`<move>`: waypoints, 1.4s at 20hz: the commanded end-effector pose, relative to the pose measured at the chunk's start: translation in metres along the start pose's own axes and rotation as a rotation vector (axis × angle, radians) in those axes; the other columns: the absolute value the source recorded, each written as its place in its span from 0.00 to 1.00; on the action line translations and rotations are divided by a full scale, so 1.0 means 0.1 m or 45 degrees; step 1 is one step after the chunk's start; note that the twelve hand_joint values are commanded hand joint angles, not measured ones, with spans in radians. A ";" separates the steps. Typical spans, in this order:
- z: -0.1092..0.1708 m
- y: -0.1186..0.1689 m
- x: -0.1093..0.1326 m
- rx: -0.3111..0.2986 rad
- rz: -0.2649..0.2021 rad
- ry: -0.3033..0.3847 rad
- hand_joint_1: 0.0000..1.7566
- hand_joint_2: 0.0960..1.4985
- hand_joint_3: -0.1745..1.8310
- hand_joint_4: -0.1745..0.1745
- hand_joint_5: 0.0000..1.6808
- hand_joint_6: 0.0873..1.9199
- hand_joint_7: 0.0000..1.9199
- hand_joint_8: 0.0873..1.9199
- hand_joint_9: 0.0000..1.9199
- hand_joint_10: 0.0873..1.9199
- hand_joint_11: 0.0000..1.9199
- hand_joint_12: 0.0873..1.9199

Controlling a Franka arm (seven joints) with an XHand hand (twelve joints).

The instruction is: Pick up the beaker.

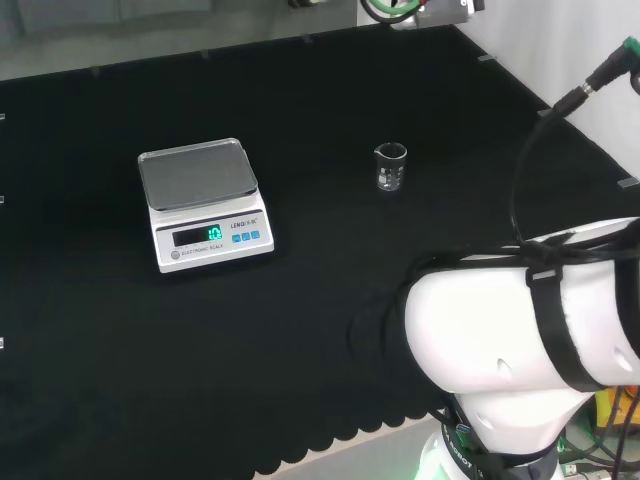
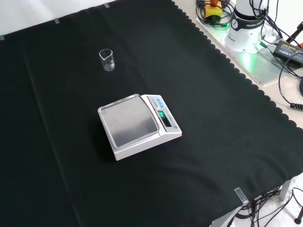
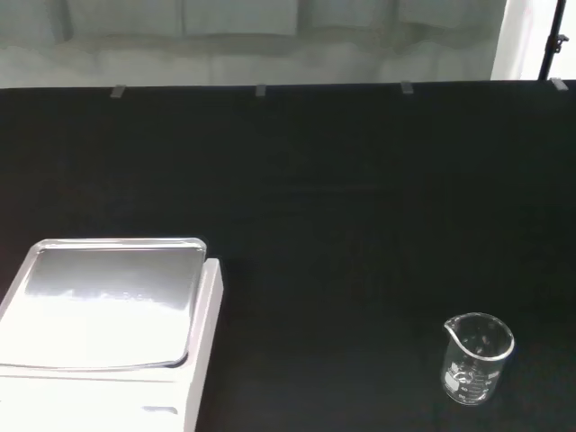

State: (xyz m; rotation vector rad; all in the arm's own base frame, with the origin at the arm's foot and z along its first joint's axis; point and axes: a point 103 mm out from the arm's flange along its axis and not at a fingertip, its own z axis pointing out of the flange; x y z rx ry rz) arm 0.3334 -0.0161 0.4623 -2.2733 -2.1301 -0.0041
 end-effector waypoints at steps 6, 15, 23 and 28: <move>0.87 0.89 -0.93 0.166 -0.005 0.118 0.21 0.42 0.09 0.36 0.12 0.00 0.00 0.35 0.00 0.40 0.06 0.81; 1.55 1.73 -0.86 0.375 -0.058 0.078 0.23 0.42 0.09 0.35 0.11 0.00 0.01 0.36 0.00 0.43 0.07 0.81; 2.08 2.20 -0.93 0.498 -0.047 0.122 0.24 0.42 0.09 0.34 0.11 0.00 0.01 0.37 0.00 0.45 0.08 0.80; 2.32 2.29 -1.02 0.556 -0.024 0.146 0.24 0.42 0.09 0.34 0.11 0.00 0.01 0.37 0.00 0.45 0.09 0.80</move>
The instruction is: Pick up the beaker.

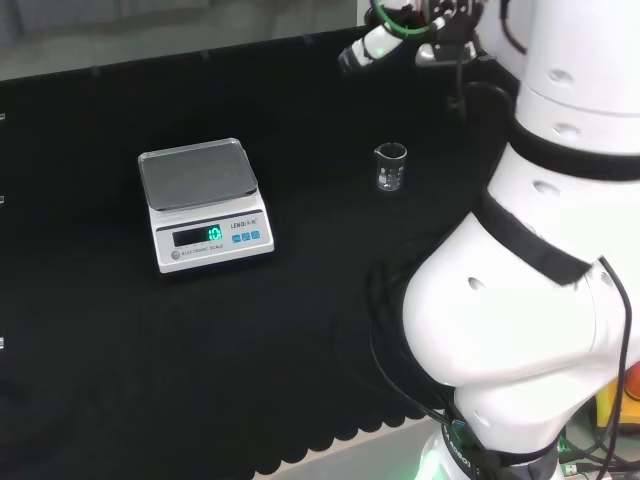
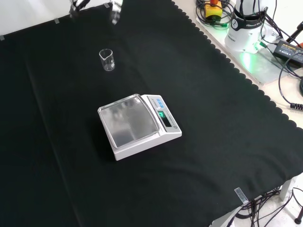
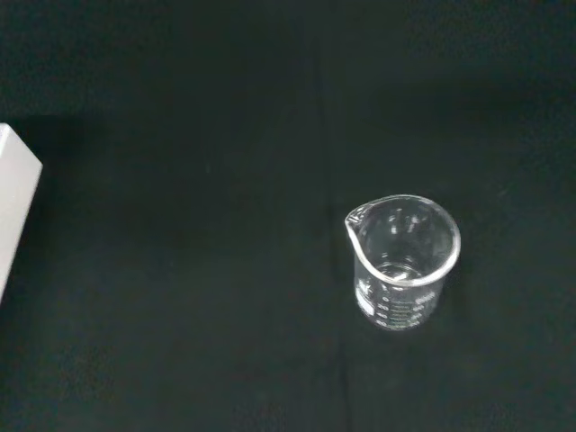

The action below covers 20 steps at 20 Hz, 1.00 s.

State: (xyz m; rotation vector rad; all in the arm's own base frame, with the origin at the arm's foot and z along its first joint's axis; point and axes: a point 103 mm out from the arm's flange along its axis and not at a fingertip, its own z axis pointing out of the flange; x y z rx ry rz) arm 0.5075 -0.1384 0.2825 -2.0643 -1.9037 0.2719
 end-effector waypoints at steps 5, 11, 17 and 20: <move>0.55 0.61 -0.02 0.154 -0.018 0.069 0.24 0.42 0.09 0.34 0.11 0.00 0.01 0.37 0.00 0.45 0.09 0.80; 0.69 0.45 -0.17 0.193 0.032 0.092 0.24 0.41 0.09 0.34 0.11 0.00 0.01 0.37 0.00 0.45 0.09 0.80; 0.86 0.40 -0.26 0.256 0.071 0.101 0.24 0.41 0.09 0.35 0.11 0.00 0.00 0.37 0.00 0.44 0.09 0.80; 0.95 0.43 -0.30 0.278 0.089 0.111 0.24 0.41 0.09 0.34 0.11 0.00 0.00 0.37 0.00 0.43 0.08 0.80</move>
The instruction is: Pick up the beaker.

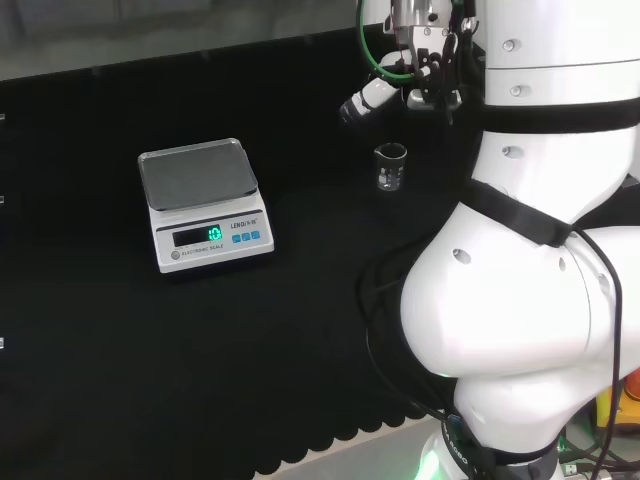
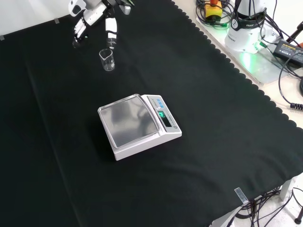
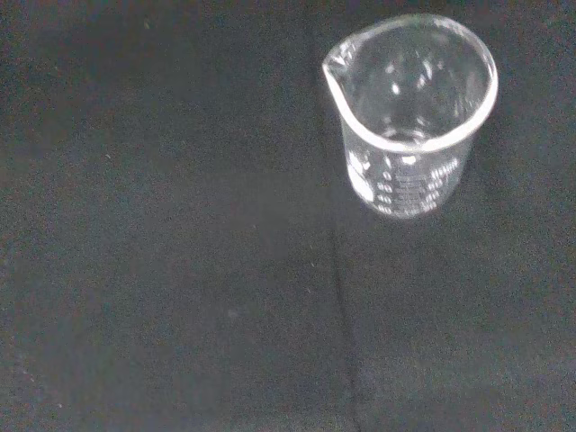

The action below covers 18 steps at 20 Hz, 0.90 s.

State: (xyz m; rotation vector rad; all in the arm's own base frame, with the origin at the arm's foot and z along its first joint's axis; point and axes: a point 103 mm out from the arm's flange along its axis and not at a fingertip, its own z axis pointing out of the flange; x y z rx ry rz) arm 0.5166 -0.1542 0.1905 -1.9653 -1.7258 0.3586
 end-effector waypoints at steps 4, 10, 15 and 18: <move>0.21 0.13 -0.12 0.089 0.063 0.013 0.24 0.41 0.09 0.34 0.10 0.00 0.00 0.35 0.00 0.42 0.08 0.80; 0.34 0.25 -0.20 0.148 0.100 0.019 0.23 0.40 0.09 0.34 0.10 0.00 0.00 0.33 0.00 0.39 0.07 0.80; 0.43 0.28 -0.28 0.191 0.125 0.026 0.23 0.40 0.09 0.34 0.10 0.00 0.00 0.31 0.00 0.38 0.07 0.80; 0.49 0.28 -0.32 0.213 0.139 0.026 0.24 0.40 0.09 0.34 0.09 0.00 0.00 0.29 0.00 0.38 0.07 0.80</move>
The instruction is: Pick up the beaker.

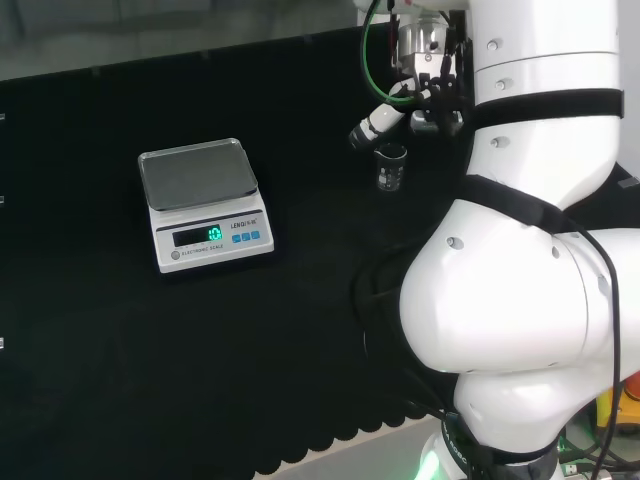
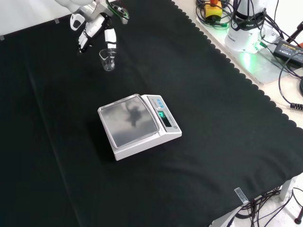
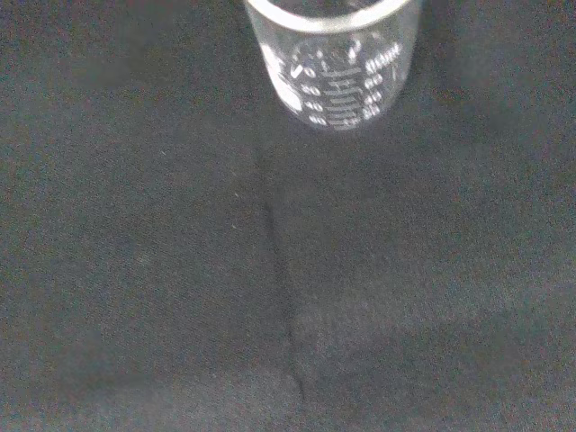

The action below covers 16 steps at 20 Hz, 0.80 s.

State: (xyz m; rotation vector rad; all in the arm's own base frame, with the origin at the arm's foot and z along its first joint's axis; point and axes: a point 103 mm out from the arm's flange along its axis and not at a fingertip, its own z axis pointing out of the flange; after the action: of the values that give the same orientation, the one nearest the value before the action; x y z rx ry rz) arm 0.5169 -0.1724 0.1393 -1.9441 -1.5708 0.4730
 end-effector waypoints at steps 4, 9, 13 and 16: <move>0.15 0.03 -0.10 0.066 0.046 -0.019 0.27 0.40 0.09 0.34 0.09 0.00 0.00 0.28 0.00 0.39 0.09 0.79; 0.18 0.03 -0.06 0.075 0.053 -0.069 0.34 0.41 0.09 0.33 0.08 0.00 0.00 0.34 0.06 0.46 0.19 0.73; 0.20 0.05 -0.02 0.070 0.071 -0.097 0.40 0.43 0.09 0.29 0.09 0.00 0.05 0.40 0.15 0.44 0.26 0.68; 0.20 0.06 0.00 0.058 0.081 -0.110 0.43 0.43 0.10 0.24 0.11 0.00 0.12 0.41 0.23 0.40 0.33 0.64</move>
State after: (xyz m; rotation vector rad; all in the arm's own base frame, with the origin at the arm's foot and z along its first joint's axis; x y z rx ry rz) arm 0.5093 -0.1724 0.1216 -1.9489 -1.5358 0.6020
